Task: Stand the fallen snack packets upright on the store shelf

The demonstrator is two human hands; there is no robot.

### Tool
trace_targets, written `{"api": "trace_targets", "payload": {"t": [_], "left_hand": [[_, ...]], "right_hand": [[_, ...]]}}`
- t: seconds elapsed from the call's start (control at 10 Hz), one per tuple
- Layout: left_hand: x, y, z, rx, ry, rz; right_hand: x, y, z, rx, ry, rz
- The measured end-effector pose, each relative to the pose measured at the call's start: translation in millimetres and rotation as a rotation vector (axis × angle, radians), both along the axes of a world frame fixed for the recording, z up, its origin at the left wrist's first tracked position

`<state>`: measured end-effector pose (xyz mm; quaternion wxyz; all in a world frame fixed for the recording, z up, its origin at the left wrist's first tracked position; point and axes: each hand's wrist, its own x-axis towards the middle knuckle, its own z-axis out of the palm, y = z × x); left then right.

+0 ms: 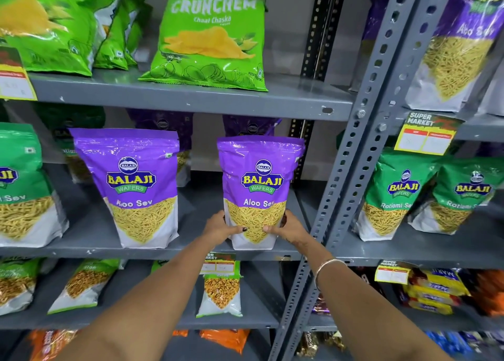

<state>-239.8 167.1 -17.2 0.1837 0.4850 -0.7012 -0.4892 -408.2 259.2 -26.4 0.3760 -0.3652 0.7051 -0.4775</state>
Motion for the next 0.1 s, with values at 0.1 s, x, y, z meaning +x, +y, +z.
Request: {"api": "trace_targets", "payload": {"t": [0.1], "left_hand": [[3.8,1.9,-1.9,-0.045,-0.023,0.053]], "right_hand": [[2.5,1.4,-0.7,-0.04,0.002,-0.05]]}}
